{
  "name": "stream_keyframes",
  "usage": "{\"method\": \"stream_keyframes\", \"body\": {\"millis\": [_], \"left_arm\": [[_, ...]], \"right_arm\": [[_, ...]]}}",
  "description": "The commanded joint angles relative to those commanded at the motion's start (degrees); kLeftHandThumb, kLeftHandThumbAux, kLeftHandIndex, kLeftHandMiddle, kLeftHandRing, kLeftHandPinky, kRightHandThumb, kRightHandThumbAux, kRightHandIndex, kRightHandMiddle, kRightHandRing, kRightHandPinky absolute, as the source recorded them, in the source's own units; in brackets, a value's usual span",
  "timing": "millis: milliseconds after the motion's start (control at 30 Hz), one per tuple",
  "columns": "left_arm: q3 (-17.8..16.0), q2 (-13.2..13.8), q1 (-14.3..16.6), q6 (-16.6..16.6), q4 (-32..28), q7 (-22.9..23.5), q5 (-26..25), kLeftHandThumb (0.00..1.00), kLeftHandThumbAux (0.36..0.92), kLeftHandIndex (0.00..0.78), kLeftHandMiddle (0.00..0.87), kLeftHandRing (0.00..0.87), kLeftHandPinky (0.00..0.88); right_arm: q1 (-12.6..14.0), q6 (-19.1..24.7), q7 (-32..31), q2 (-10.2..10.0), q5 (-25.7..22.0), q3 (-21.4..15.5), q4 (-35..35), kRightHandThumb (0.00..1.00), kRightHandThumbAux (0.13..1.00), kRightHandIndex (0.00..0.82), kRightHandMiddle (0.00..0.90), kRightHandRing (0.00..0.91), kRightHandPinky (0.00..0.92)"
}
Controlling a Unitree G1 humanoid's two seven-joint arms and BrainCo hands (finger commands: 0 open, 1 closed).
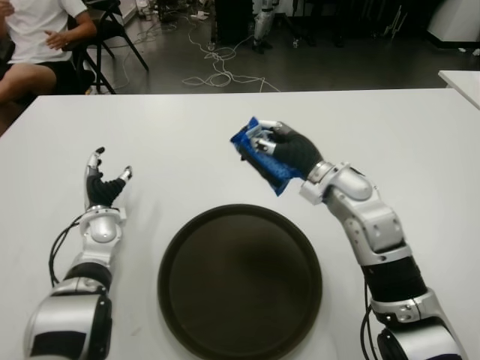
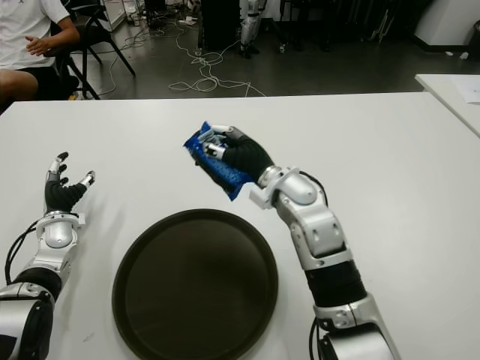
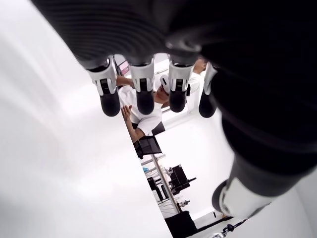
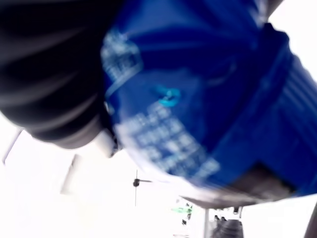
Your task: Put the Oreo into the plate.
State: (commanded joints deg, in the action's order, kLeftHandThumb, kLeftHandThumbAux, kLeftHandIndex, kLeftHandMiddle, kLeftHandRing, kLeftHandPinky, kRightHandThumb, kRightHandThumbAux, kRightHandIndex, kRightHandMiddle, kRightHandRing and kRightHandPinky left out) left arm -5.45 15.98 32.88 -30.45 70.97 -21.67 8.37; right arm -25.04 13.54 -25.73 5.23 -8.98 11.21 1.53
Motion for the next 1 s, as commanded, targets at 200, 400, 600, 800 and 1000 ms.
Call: {"method": "stream_keyframes", "body": {"millis": [200,400,600,800,1000], "left_arm": [[0.0,-0.2,-0.1,-0.3,-0.2,0.0,0.0,0.000,0.740,0.045,0.056,0.035,0.012],[-0.2,-0.4,-0.1,-0.5,-0.3,0.0,-0.3,0.000,0.751,0.044,0.059,0.038,0.017],[-0.1,-0.3,0.0,-0.3,-0.1,-0.3,-0.1,0.000,0.760,0.048,0.068,0.046,0.024],[0.1,-0.2,0.0,-0.2,-0.1,-0.5,0.2,0.000,0.757,0.051,0.072,0.048,0.027],[0.3,-0.1,0.0,-0.2,-0.1,-0.7,0.4,0.000,0.759,0.050,0.064,0.046,0.025]], "right_arm": [[0.5,-6.5,-0.8,0.1,2.4,1.1,2.0,0.709,0.715,0.441,0.793,0.803,0.792],[1.0,-13.1,-1.3,0.0,4.7,2.3,4.2,0.706,0.715,0.441,0.797,0.806,0.797],[0.7,-17.1,-2.0,0.3,6.2,3.0,6.1,0.703,0.715,0.441,0.802,0.812,0.805],[0.5,-20.2,-2.3,0.5,7.5,3.2,7.4,0.700,0.717,0.440,0.799,0.812,0.805],[0.3,-22.6,-2.9,1.0,8.6,3.7,8.7,0.695,0.720,0.440,0.806,0.817,0.813]]}}
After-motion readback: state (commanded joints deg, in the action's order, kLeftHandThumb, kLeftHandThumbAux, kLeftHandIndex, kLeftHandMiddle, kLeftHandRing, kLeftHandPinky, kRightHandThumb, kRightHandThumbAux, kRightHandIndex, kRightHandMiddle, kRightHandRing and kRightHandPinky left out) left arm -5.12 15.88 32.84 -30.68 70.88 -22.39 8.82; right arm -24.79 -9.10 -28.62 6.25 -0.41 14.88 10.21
